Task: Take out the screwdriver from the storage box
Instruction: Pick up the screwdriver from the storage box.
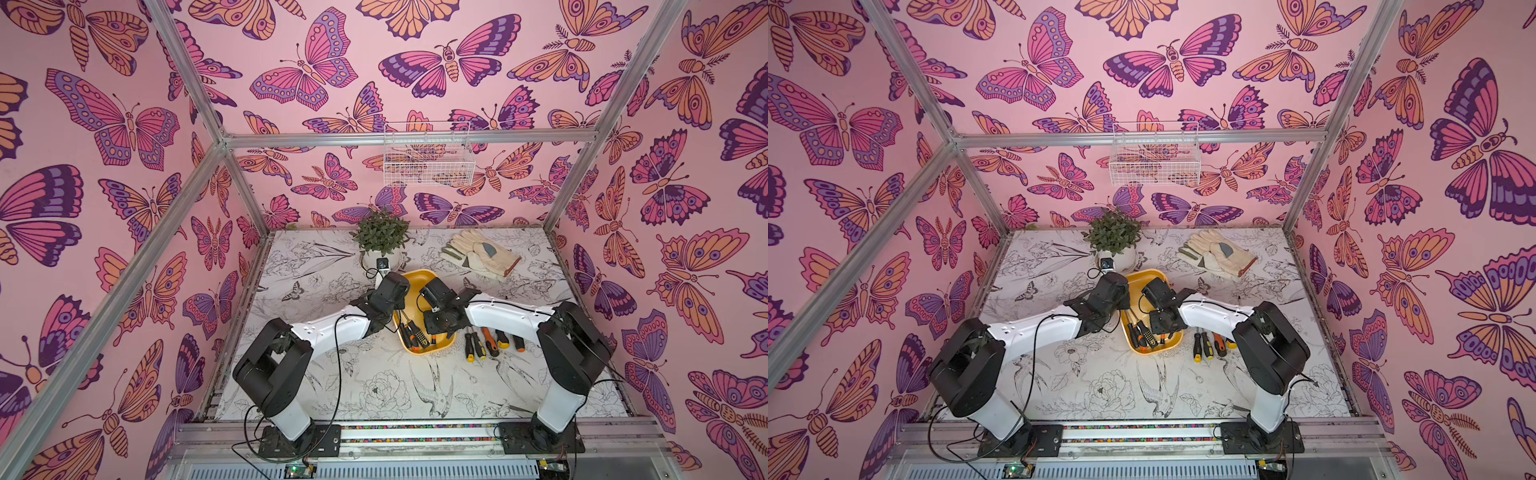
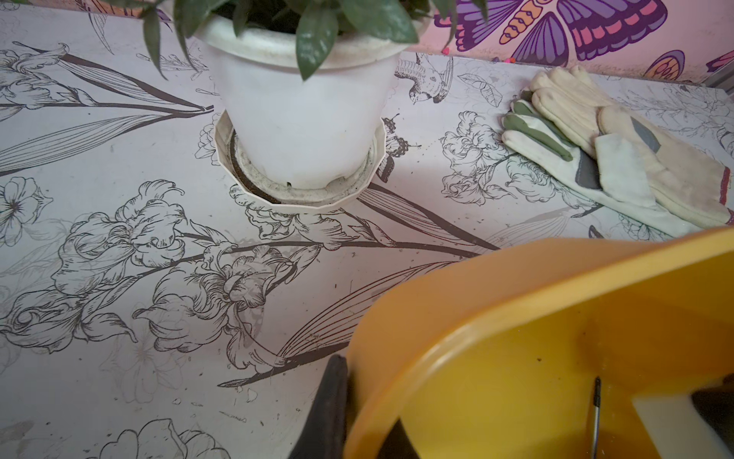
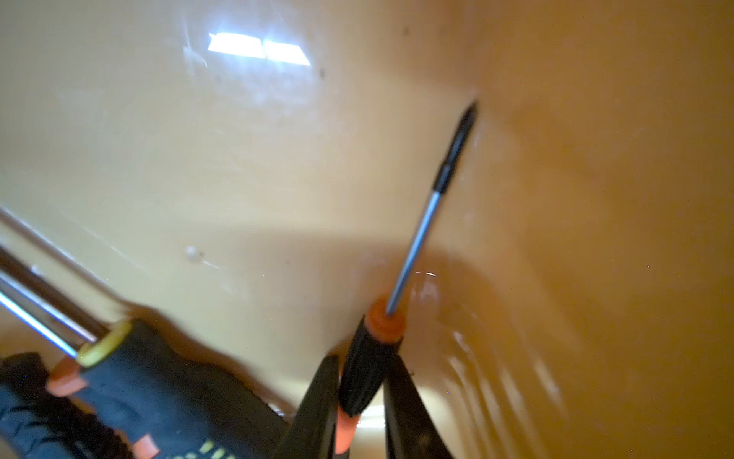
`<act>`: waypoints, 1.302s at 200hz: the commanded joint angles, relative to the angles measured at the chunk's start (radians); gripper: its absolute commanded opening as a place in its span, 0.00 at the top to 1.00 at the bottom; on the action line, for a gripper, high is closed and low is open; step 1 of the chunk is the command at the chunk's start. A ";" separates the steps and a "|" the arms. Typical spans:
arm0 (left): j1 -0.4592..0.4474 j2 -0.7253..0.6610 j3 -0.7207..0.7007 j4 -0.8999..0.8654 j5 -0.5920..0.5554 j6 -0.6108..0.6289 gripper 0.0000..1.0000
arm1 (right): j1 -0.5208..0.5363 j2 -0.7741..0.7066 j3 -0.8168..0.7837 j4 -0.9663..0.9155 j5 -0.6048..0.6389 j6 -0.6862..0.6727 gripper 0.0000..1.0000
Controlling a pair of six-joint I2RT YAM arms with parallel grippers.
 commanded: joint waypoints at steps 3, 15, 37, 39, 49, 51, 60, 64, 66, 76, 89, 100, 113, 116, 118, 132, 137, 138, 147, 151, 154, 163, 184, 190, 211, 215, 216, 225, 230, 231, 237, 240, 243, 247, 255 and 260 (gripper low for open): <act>0.004 -0.032 -0.013 0.003 0.013 0.009 1.00 | -0.035 0.025 0.005 0.003 0.038 -0.015 0.78; 0.004 -0.031 -0.010 0.002 0.012 0.010 1.00 | -0.039 0.020 0.002 0.006 0.036 -0.017 0.79; 0.004 -0.031 -0.011 0.001 0.011 0.012 1.00 | -0.041 0.014 0.001 0.010 0.037 -0.025 0.85; 0.004 -0.030 -0.011 0.001 0.011 0.011 1.00 | -0.041 0.013 0.001 0.009 0.036 -0.026 0.86; 0.004 -0.028 -0.008 0.000 0.011 0.013 1.00 | -0.042 0.013 0.005 0.004 0.035 -0.033 0.91; 0.004 -0.026 -0.007 0.001 0.012 0.014 1.00 | -0.042 0.013 0.006 0.003 0.033 -0.035 0.92; 0.004 -0.022 -0.004 0.001 0.014 0.016 1.00 | -0.042 0.012 0.008 0.000 0.032 -0.043 0.96; 0.004 -0.021 -0.002 -0.001 0.016 0.017 1.00 | -0.041 0.010 0.009 -0.002 0.031 -0.046 0.98; 0.004 -0.020 -0.001 -0.001 0.017 0.016 1.00 | -0.041 0.010 0.010 -0.002 0.030 -0.047 0.99; 0.004 -0.020 -0.001 -0.002 0.016 0.015 1.00 | -0.041 0.005 0.010 -0.002 0.023 -0.056 1.00; 0.004 -0.021 -0.001 -0.002 0.015 0.014 1.00 | -0.042 -0.004 0.009 -0.002 0.016 -0.064 1.00; 0.004 -0.020 0.000 -0.003 0.016 0.015 1.00 | -0.039 -0.012 0.009 -0.001 0.008 -0.073 1.00; 0.004 -0.018 0.003 -0.005 0.016 0.015 1.00 | -0.039 -0.027 0.010 0.001 -0.003 -0.082 1.00; 0.004 -0.018 0.003 -0.007 0.015 0.015 1.00 | -0.040 -0.031 0.010 0.001 -0.005 -0.084 1.00; 0.004 -0.016 0.003 -0.006 0.016 0.014 1.00 | -0.039 -0.034 0.010 0.000 -0.006 -0.085 1.00; 0.004 -0.016 0.003 -0.007 0.013 0.014 1.00 | -0.035 -0.052 0.016 -0.007 -0.013 -0.096 1.00; 0.004 -0.017 0.004 -0.008 0.013 0.012 1.00 | -0.034 -0.058 0.018 -0.014 -0.014 -0.100 1.00; 0.004 -0.017 0.003 -0.008 0.013 0.012 1.00 | -0.034 -0.060 0.018 -0.016 -0.015 -0.101 1.00; 0.004 -0.015 0.004 -0.008 0.012 0.014 1.00 | -0.032 -0.071 0.021 -0.024 -0.014 -0.109 1.00; 0.004 -0.015 0.004 -0.008 0.011 0.014 1.00 | -0.031 -0.076 0.023 -0.028 -0.015 -0.111 1.00; 0.004 -0.015 0.006 -0.008 0.011 0.013 1.00 | -0.029 -0.079 0.023 -0.031 -0.018 -0.113 1.00; 0.004 -0.015 0.007 -0.009 0.013 0.013 1.00 | -0.026 -0.092 0.023 -0.038 -0.021 -0.119 1.00; 0.004 -0.013 0.009 -0.011 0.013 0.014 1.00 | -0.015 -0.121 0.024 -0.057 -0.024 -0.125 1.00; 0.004 -0.011 0.010 -0.013 0.014 0.015 1.00 | -0.010 -0.130 0.022 -0.061 -0.024 -0.127 1.00; 0.004 -0.012 0.010 -0.013 0.013 0.015 1.00 | 0.001 -0.160 0.022 -0.089 -0.018 -0.139 1.00; 0.004 -0.012 0.010 -0.014 0.012 0.015 1.00 | 0.001 -0.168 0.022 -0.094 -0.017 -0.141 1.00; 0.004 -0.012 0.010 -0.014 0.013 0.014 1.00 | 0.002 -0.170 0.021 -0.096 -0.018 -0.142 1.00; 0.004 -0.012 0.009 -0.013 0.013 0.015 1.00 | 0.002 -0.186 0.021 -0.112 -0.015 -0.148 1.00; 0.004 -0.013 0.010 -0.015 0.012 0.014 1.00 | 0.005 -0.198 0.020 -0.120 -0.014 -0.151 1.00; 0.004 -0.012 0.010 -0.015 0.011 0.014 1.00 | 0.005 -0.199 0.019 -0.123 -0.014 -0.152 1.00; 0.004 -0.012 0.010 -0.014 0.012 0.014 1.00 | 0.005 -0.205 0.017 -0.134 -0.011 -0.158 1.00; 0.004 -0.012 0.010 -0.014 0.011 0.014 1.00 | 0.004 -0.205 0.017 -0.140 -0.009 -0.160 1.00; 0.004 -0.012 0.010 -0.013 0.012 0.014 1.00 | 0.004 -0.220 0.016 -0.147 -0.007 -0.163 1.00; 0.004 -0.012 0.010 -0.013 0.011 0.014 1.00 | 0.004 -0.244 0.015 -0.157 -0.005 -0.167 1.00; 0.004 -0.015 0.009 -0.012 0.011 0.014 1.00 | 0.005 -0.259 0.015 -0.177 0.005 -0.174 1.00; 0.004 -0.014 0.009 -0.014 0.012 0.014 1.00 | 0.004 -0.269 0.014 -0.189 0.009 -0.177 1.00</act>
